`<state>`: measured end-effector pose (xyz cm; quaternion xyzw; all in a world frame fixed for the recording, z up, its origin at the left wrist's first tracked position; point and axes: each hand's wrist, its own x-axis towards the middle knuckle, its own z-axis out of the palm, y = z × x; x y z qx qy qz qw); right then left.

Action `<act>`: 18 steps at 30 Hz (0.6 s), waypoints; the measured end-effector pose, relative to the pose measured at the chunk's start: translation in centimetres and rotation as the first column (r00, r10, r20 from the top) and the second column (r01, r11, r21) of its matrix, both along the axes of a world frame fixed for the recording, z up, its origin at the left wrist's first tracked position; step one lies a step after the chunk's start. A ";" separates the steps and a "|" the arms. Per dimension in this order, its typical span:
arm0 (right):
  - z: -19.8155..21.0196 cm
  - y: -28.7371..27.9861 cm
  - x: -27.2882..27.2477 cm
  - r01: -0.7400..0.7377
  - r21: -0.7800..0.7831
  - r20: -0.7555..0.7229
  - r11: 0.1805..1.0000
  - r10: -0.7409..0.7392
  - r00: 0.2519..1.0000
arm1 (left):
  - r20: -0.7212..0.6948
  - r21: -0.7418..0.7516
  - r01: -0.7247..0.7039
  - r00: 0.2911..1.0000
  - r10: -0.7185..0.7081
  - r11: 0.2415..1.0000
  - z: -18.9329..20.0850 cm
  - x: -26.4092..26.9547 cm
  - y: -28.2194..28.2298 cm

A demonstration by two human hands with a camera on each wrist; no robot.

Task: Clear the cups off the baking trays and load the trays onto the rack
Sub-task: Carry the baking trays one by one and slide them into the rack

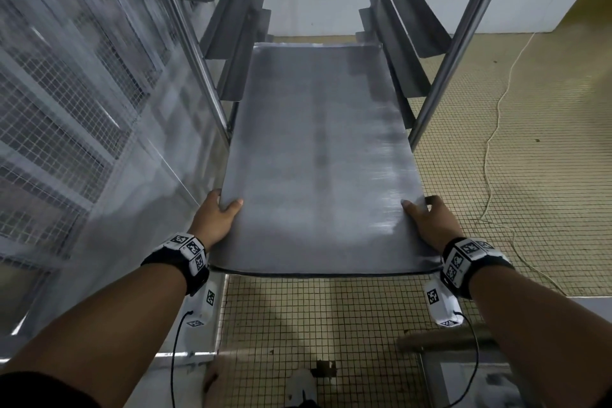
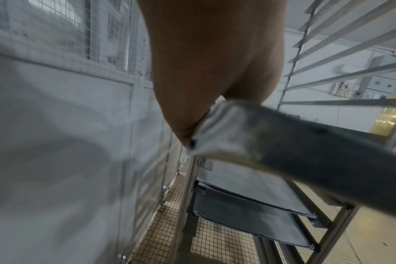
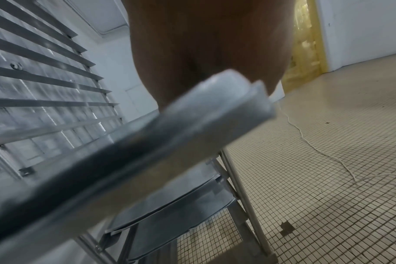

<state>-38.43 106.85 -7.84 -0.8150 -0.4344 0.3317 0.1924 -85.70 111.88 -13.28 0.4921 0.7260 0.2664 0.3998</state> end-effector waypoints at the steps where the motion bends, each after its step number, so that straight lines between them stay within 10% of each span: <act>1: -0.1 -0.3 0.1 -0.009 0.002 0.004 1.000 0.009 1.000 | 0.008 -0.001 0.015 1.000 -0.015 1.000 -0.1 -0.1 -0.2; 18: 1.2 -7.1 -2.2 -0.591 -0.139 0.280 0.795 0.604 0.746 | -0.439 -0.288 0.428 0.736 -0.515 0.857 7.6 6.3 -10.1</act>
